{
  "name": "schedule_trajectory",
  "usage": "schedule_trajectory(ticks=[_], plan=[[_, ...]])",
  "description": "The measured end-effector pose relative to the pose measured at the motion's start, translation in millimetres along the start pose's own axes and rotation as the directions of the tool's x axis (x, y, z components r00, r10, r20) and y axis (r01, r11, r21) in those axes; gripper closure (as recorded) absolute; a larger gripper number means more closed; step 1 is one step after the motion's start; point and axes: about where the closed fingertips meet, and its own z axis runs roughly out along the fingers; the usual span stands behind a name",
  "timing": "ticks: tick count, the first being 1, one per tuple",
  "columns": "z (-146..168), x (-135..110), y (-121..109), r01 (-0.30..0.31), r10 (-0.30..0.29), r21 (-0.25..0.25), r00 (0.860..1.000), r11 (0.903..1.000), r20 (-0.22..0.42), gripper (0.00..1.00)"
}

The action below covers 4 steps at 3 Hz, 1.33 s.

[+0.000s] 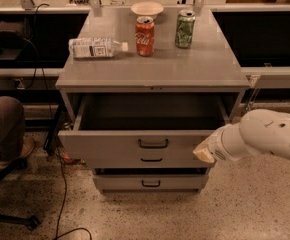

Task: Close top drawer

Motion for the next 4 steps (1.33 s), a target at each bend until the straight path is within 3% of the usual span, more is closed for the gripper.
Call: schedule_trajectory(ticks=[1, 4], plan=[[5, -4, -5, 0.013, -0.014, 0.009, 1.0, 0.9999, 0.018, 1.0], [59, -46, -73, 0.044, -0.052, 0.045, 0.983, 0.998, 0.179, 1.0]])
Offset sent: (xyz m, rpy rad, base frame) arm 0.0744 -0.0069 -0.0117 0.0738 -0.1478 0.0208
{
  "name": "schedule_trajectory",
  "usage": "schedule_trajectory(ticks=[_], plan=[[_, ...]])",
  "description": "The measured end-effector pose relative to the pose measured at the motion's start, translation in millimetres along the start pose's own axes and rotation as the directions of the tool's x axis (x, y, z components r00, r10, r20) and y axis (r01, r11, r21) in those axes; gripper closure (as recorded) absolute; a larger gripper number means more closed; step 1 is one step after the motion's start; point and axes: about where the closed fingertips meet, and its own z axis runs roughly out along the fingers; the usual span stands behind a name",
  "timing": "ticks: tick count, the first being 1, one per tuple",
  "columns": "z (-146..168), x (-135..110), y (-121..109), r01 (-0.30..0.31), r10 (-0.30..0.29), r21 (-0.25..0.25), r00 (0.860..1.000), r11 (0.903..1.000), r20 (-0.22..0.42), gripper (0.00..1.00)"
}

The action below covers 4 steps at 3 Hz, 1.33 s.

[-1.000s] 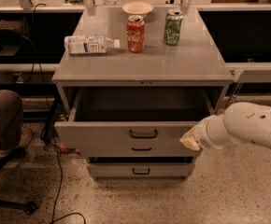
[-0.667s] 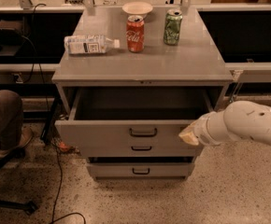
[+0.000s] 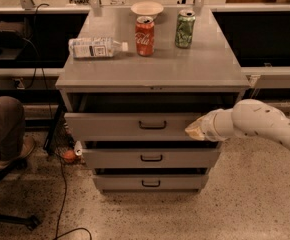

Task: Close top drawer

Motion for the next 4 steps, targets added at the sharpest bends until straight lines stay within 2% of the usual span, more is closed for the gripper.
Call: schedule_trajectory(ticks=[1, 2, 3, 4], plan=[[13, -7, -12, 0.005, -0.005, -0.003, 1.0, 1.0, 0.026, 1.0], [11, -7, -13, 0.009, -0.009, -0.001, 0.999, 1.0, 0.034, 1.0], [-18, 13, 13, -0.018, 0.018, -0.022, 0.999, 0.9996, -0.032, 1.0], [-43, 33, 39, -0.063, 0.057, -0.056, 0.993, 0.9965, -0.099, 1.0]])
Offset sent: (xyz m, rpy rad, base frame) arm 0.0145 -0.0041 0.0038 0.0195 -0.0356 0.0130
